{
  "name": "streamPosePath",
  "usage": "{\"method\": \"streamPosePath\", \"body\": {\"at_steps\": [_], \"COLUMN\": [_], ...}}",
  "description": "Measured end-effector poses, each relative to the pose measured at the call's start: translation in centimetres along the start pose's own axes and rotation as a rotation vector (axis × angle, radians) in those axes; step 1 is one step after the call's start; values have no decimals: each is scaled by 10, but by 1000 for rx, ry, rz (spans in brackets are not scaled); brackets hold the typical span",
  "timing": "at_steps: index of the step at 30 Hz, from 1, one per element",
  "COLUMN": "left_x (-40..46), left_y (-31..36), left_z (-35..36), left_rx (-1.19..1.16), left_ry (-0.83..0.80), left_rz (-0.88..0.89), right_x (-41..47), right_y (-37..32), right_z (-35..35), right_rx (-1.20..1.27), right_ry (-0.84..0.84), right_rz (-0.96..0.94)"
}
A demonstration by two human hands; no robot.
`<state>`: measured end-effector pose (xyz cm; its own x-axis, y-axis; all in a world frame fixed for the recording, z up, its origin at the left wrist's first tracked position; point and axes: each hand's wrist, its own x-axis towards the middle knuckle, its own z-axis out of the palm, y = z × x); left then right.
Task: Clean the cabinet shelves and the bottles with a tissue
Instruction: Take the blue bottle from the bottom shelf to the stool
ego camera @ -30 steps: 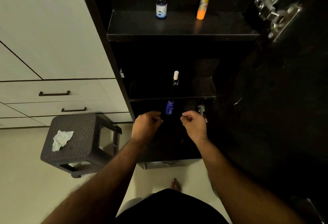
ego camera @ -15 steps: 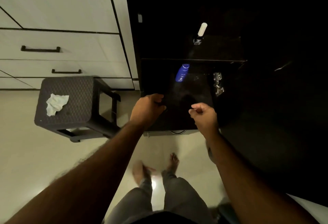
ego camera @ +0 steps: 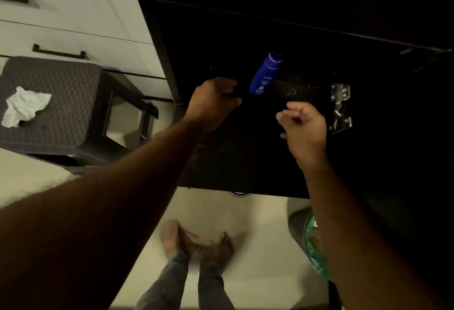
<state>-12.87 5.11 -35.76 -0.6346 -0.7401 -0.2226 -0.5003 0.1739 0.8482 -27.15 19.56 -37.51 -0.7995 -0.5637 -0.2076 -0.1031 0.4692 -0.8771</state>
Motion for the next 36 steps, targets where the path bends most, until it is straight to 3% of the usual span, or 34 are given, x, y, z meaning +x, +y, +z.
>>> {"method": "streamPosePath", "body": {"at_steps": [10, 14, 25, 30, 36], "left_x": [67, 66, -26, -82, -123], "left_y": [-2, 2, -15, -28, -48], "left_z": [46, 57, 45, 23, -10], "left_rx": [-34, -193, -418, -519, -556], "left_ry": [87, 142, 27, -37, -1], "left_rz": [27, -14, -151, -265, -396], "right_x": [79, 69, -8, -53, -94], "right_y": [-5, -4, 8, 9, 1], "right_z": [41, 45, 26, 33, 62], "right_rx": [-102, -41, 191, 214, 188], "right_ry": [-94, -80, -191, -327, -436], "right_rz": [-181, -214, 50, 119, 181]}}
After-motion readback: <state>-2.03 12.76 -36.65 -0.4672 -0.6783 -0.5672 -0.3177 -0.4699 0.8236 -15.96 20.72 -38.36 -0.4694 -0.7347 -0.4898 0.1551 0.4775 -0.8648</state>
